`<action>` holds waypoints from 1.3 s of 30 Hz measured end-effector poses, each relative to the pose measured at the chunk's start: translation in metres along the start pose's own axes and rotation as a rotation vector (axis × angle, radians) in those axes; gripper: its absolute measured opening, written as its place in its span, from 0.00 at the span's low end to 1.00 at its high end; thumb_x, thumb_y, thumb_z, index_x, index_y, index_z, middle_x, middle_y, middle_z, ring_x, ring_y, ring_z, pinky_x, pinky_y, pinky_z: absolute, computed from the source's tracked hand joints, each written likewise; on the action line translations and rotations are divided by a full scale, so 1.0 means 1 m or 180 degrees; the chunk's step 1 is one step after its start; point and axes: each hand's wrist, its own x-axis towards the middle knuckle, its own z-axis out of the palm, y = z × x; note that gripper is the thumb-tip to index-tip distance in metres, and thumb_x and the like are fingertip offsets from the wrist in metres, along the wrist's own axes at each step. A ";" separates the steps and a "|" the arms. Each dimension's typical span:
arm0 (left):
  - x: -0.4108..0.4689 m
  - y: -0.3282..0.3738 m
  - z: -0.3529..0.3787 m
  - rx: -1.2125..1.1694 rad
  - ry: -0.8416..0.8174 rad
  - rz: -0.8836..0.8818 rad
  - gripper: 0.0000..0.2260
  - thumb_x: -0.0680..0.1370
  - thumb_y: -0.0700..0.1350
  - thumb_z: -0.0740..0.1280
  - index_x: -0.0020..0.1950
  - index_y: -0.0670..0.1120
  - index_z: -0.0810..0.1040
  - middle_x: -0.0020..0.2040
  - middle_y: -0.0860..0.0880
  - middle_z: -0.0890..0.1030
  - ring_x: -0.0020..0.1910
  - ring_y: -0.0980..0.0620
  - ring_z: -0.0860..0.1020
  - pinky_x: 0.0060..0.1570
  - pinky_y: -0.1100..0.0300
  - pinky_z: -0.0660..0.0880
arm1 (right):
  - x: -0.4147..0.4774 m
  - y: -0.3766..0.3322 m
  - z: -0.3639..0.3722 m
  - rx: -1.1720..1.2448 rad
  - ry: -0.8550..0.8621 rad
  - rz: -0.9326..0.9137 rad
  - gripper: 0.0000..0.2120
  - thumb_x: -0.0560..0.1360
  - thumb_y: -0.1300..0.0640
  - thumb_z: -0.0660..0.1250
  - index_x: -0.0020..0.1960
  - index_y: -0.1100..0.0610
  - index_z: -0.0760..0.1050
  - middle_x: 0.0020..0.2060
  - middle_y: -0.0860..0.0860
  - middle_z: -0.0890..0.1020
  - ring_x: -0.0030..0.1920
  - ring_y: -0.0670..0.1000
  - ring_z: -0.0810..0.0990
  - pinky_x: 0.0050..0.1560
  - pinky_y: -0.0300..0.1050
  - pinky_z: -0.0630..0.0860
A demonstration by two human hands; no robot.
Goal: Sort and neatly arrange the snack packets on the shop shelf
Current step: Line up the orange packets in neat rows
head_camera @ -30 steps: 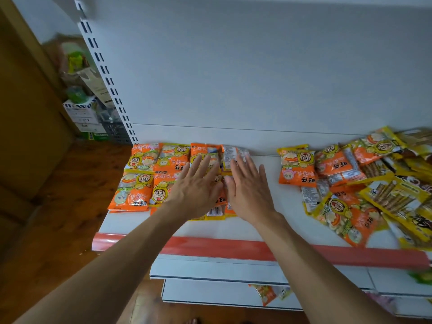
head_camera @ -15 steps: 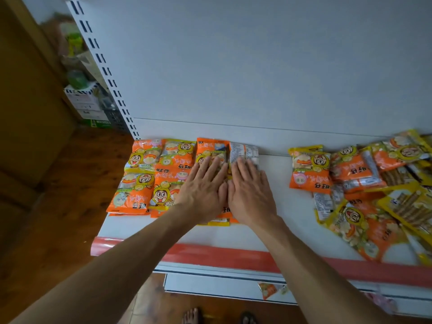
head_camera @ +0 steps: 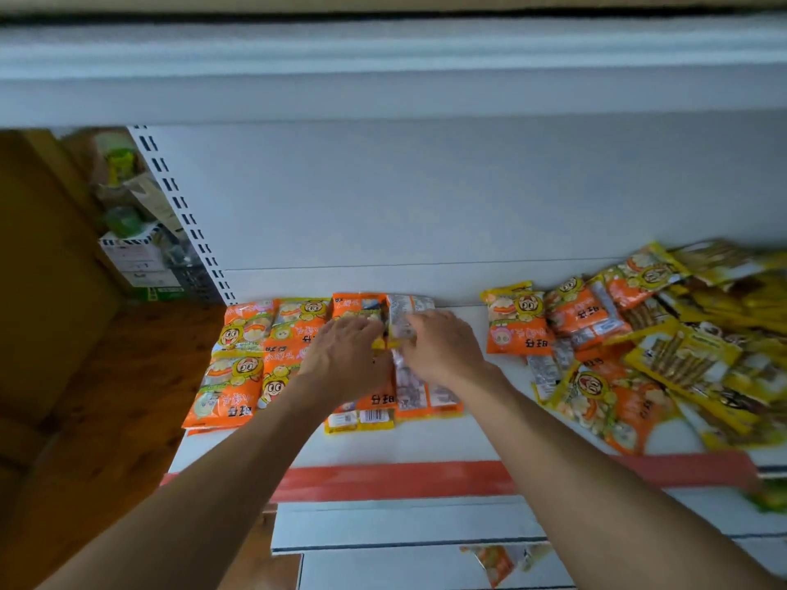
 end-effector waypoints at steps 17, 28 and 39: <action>0.068 0.167 0.038 -0.0201 -0.0111 0.0877 0.39 0.74 0.50 0.68 0.80 0.52 0.51 0.81 0.49 0.49 0.79 0.47 0.47 0.76 0.51 0.51 | -0.107 0.151 -0.013 -0.0176 0.0436 0.0886 0.32 0.76 0.41 0.63 0.76 0.50 0.59 0.76 0.55 0.60 0.75 0.59 0.57 0.72 0.57 0.59; 0.079 0.184 0.067 -0.0847 0.0681 0.0624 0.26 0.73 0.41 0.68 0.72 0.46 0.70 0.71 0.46 0.71 0.71 0.42 0.66 0.66 0.46 0.69 | -0.138 0.175 0.027 0.0524 0.0987 0.0578 0.32 0.78 0.54 0.62 0.79 0.51 0.54 0.79 0.50 0.53 0.79 0.51 0.47 0.78 0.52 0.46; 0.034 0.170 0.009 -0.5163 0.0970 -0.1035 0.07 0.79 0.41 0.68 0.56 0.46 0.80 0.50 0.45 0.84 0.48 0.50 0.83 0.44 0.57 0.80 | -0.096 0.123 -0.044 0.5640 0.1087 0.0905 0.14 0.74 0.58 0.62 0.57 0.50 0.80 0.47 0.49 0.84 0.48 0.53 0.80 0.45 0.44 0.78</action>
